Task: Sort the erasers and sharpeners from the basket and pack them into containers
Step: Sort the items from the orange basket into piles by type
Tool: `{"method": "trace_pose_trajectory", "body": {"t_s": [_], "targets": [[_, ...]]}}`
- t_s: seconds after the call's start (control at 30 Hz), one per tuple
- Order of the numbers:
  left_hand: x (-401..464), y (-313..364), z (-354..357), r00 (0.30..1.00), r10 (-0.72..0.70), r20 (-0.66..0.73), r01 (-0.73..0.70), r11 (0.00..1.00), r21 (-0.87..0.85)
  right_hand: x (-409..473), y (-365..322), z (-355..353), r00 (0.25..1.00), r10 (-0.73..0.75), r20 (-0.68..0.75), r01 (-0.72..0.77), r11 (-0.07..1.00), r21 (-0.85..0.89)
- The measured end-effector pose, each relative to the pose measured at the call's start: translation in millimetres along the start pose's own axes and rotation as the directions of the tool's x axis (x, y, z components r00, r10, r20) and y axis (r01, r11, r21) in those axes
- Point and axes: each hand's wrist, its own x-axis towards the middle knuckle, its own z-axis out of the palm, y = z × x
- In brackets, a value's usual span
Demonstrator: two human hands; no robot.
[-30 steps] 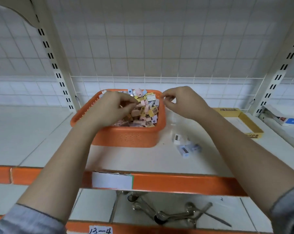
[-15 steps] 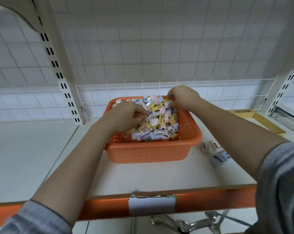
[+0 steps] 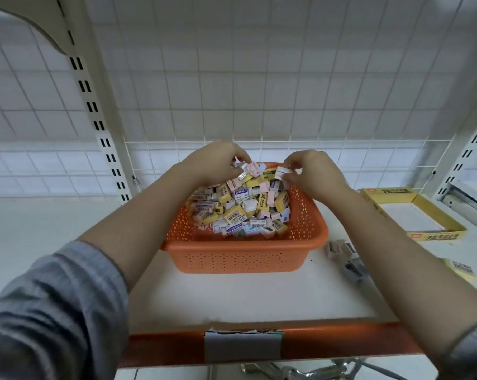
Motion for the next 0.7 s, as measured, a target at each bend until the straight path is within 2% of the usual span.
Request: {"method": "trace_pose_trajectory", "body": {"t_s": [0.17,0.33,0.7], "targets": [[24.6,-5.7,16.1,0.998,0.039,0.050,-0.040,0.999,0.017,-48.4,4.2,-5.6,0.994,0.076,-0.084,-0.048,0.953,0.300],[32.8,-8.6,24.8,0.995,0.074,0.066,-0.074,0.997,-0.009,-81.4,1.9,-8.3,0.977,0.170,-0.127,-0.084,0.858,0.507],[32.5,7.0,16.7,0.996,0.081,-0.024,-0.078,0.992,0.099,-95.0,1.1,-18.6,0.949,0.254,-0.187,-0.114,0.829,0.548]]}}
